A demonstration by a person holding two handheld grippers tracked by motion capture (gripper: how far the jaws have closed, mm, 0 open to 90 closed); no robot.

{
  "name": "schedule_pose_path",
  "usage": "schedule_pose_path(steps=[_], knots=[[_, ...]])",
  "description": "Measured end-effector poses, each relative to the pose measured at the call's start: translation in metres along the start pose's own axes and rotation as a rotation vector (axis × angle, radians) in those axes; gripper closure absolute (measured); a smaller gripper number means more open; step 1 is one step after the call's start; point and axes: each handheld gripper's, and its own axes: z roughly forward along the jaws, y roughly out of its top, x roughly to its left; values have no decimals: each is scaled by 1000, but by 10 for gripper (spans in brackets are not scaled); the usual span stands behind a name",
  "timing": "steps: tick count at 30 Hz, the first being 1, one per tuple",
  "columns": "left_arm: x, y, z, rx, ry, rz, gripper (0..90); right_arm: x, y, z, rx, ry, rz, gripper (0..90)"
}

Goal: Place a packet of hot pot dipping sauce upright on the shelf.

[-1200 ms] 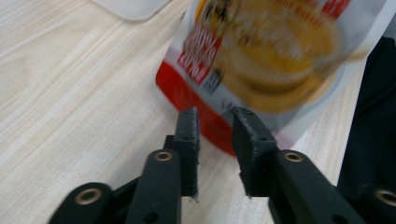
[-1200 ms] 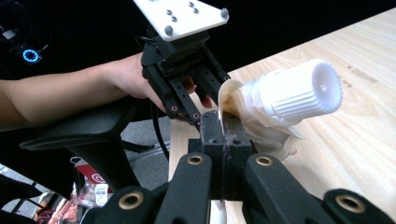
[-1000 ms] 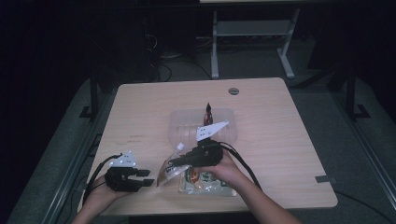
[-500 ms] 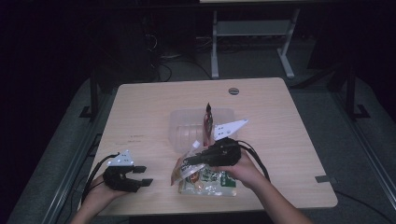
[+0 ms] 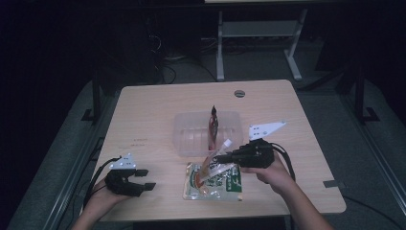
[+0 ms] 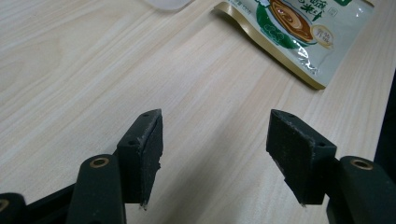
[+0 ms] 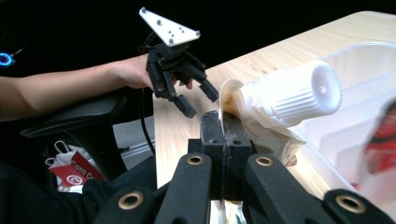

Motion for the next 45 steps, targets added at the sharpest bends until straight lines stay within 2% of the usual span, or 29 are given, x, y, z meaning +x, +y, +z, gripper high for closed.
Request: schedule_pose_path(steps=[8, 9, 11, 15, 24, 26, 31, 39, 45], knots=[[2, 1, -1, 1, 6, 8, 359, -3, -3, -28, -20, -56, 5, 899], [1, 0, 0, 0, 2, -9, 359, -3, -3, -31, -24, -59, 4, 899], [1, 1, 1, 3, 1, -8, 360, -4, -1, -35, -24, -59, 1, 899], [1, 1, 1, 3, 2, 5, 359, -8, 3, -43, -24, -64, -10, 899], [0, 1, 2, 5, -5, -11, 360, -15, 14, -57, -51, -90, -17, 899], [0, 1, 2, 6, -3, -2, 360, -16, 16, -57, -51, -94, -15, 899], [1, 1, 2, 10, -2, 2, 359, -26, 25, -63, -52, -130, -18, 898], [1, 1, 3, 6, -2, -2, 360, -43, 32, -70, -53, -177, 4, 898], [1, 1, 3, 11, -3, -2, 360, -62, 38, -74, -45, -221, 30, 897]])
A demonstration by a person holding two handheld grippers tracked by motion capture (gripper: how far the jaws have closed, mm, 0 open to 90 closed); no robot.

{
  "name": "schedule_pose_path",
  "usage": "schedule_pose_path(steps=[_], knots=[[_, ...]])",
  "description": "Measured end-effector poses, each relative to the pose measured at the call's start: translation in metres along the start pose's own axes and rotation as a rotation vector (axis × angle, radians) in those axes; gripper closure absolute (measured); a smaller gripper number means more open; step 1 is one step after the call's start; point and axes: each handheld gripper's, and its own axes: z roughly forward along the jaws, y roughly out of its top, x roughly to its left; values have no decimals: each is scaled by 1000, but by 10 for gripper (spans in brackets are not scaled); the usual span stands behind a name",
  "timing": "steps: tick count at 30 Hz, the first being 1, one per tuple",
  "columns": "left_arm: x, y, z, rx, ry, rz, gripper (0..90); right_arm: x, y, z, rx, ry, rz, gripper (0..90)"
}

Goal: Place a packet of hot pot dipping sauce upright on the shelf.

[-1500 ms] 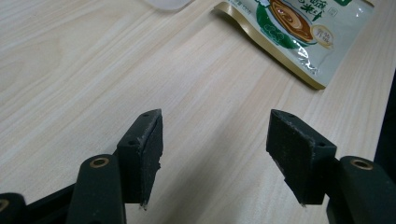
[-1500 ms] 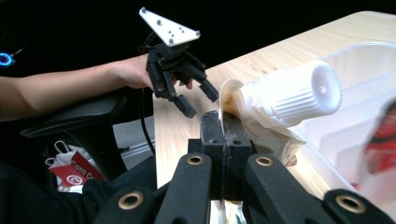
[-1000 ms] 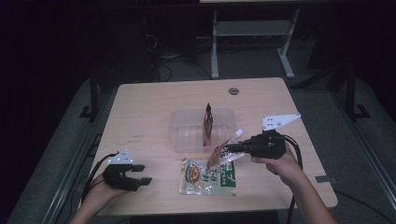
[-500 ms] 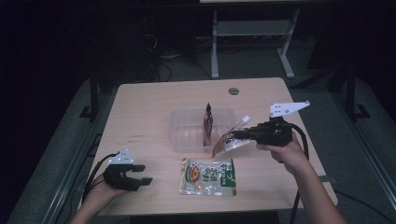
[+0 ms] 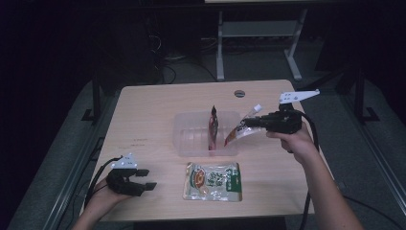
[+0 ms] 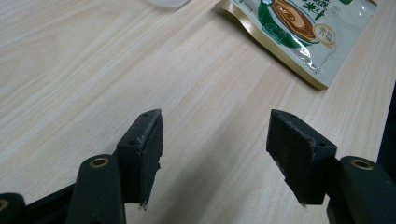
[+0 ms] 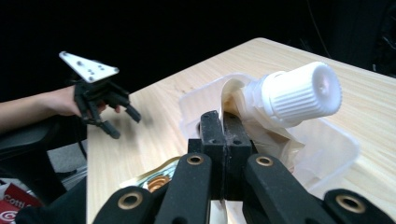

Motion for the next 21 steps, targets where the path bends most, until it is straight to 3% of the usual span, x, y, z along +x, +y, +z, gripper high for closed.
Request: schedule_pose_path(steps=[8, 21], knots=[[0, 0, 0, -1, 1, 0, 360, -17, 8, 1, 27, -42, 18, 897], [0, 0, 0, 0, 3, -4, 359, -27, 9, -9, 80, -131, 21, 892]])
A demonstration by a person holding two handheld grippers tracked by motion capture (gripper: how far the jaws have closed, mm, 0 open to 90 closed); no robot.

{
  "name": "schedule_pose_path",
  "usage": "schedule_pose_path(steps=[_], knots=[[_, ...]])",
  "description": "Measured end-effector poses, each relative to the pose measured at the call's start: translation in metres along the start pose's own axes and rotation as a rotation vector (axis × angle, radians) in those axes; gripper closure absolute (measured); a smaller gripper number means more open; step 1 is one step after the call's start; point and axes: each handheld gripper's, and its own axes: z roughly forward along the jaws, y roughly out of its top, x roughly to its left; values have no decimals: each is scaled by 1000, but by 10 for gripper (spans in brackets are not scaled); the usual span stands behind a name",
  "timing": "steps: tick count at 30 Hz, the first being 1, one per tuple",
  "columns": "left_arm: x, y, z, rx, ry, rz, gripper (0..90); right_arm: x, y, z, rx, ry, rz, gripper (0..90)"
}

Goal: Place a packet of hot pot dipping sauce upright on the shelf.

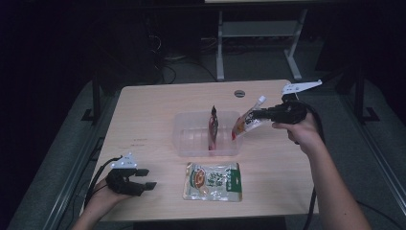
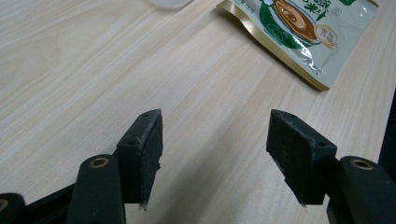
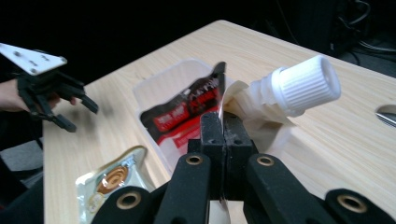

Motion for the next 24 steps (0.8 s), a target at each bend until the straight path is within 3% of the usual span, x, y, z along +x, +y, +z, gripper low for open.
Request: schedule_pose_path(steps=[15, 24], knots=[[0, -1, 1, 2, -2, 1, 359, -6, -9, 6, 5, -22, 23, 891], [1, 0, 1, 5, -3, 3, 360, -7, -3, 5, 7, -45, 13, 891]])
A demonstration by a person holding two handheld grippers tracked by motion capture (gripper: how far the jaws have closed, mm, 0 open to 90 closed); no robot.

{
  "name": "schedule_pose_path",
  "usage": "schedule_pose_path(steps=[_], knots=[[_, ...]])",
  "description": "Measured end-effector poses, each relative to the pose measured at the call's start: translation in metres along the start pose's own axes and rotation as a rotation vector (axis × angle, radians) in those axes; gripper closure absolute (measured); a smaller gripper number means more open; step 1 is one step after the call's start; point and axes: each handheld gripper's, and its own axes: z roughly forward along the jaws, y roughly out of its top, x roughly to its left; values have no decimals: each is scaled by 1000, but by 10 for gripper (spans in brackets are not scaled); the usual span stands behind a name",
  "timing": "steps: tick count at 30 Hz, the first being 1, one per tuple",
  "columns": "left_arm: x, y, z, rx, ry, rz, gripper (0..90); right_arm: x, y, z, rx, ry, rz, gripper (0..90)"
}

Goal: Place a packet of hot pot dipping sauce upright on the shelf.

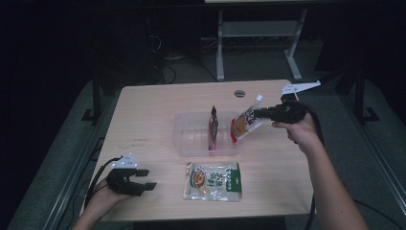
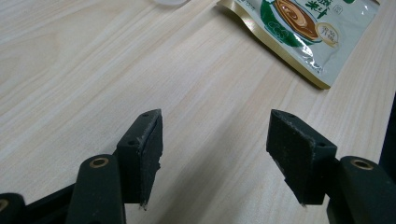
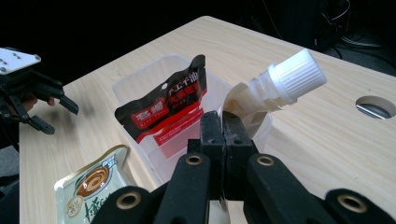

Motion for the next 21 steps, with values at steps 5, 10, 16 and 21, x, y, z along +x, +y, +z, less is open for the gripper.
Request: schedule_pose_path(steps=[5, 10, 16, 21], knots=[[0, 0, 0, 6, -1, -2, 360, 2, 6, -2, 5, -15, -15, 891], [-1, 0, 1, 6, -2, -1, 359, 3, 7, 1, 13, -14, -19, 891], [0, 0, 1, 6, -2, -3, 360, 5, 7, 10, 27, -10, -27, 891], [0, -1, 0, 4, -2, -1, 360, 6, 6, 17, 31, -3, -26, 889]])
